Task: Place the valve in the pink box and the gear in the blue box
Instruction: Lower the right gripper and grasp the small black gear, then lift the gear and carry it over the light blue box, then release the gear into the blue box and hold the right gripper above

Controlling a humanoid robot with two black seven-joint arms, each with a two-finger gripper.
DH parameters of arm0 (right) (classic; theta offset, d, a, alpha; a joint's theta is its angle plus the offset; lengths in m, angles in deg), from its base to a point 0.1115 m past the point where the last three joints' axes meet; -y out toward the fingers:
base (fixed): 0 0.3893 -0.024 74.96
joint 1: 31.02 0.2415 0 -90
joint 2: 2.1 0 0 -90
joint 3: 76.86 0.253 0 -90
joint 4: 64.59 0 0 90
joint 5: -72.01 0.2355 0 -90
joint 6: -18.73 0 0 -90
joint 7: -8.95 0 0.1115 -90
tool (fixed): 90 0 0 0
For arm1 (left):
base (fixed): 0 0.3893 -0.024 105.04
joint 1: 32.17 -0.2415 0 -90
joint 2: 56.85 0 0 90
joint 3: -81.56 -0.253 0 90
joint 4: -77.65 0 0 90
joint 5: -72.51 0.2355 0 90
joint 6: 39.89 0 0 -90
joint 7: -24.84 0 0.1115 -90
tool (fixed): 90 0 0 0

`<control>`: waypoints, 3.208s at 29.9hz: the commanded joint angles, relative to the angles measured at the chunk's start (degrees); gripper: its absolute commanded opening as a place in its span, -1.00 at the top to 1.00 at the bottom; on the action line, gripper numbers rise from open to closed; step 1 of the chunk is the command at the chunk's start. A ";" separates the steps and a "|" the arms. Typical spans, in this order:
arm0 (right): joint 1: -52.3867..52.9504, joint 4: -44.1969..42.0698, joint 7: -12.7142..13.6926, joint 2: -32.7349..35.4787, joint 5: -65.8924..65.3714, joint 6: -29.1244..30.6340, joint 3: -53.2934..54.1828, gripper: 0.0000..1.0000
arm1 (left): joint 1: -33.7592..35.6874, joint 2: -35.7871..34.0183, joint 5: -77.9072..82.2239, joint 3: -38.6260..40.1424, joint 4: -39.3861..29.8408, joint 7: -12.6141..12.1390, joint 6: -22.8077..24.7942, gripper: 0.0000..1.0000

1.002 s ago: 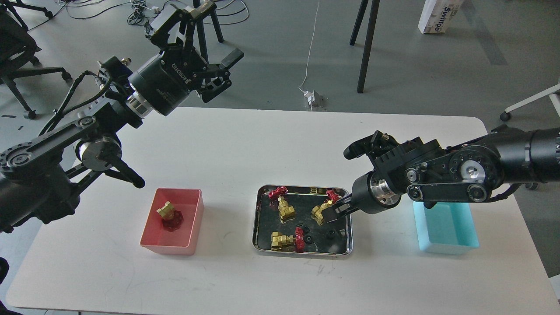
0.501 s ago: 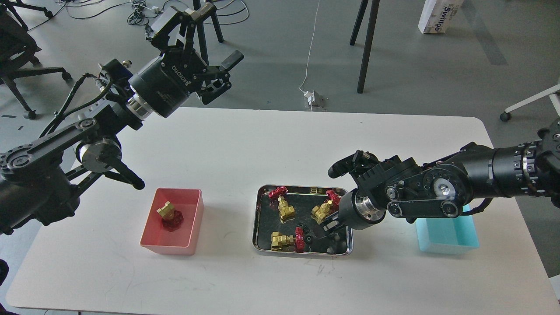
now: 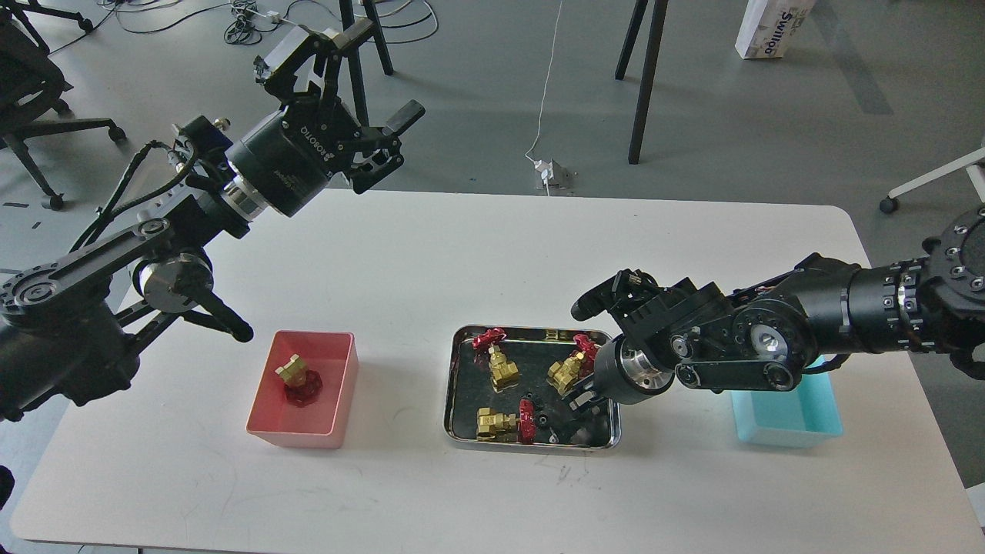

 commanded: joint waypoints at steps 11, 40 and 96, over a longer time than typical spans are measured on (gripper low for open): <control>-0.66 -0.86 0.33 -0.60 -0.05 0.00 -1.25 -0.07 | -0.09 0.03 0.01 -0.01 0.09 -0.01 0.00 -0.99; -1.71 -1.04 0.25 -0.87 -0.05 0.26 -1.61 0.61 | -1.23 0.30 0.10 -0.36 1.23 -0.01 0.00 -0.99; -12.52 16.89 -0.19 52.21 -1.55 -7.91 19.31 -1.00 | -2.73 5.05 0.27 -0.53 4.22 -0.01 0.00 -0.99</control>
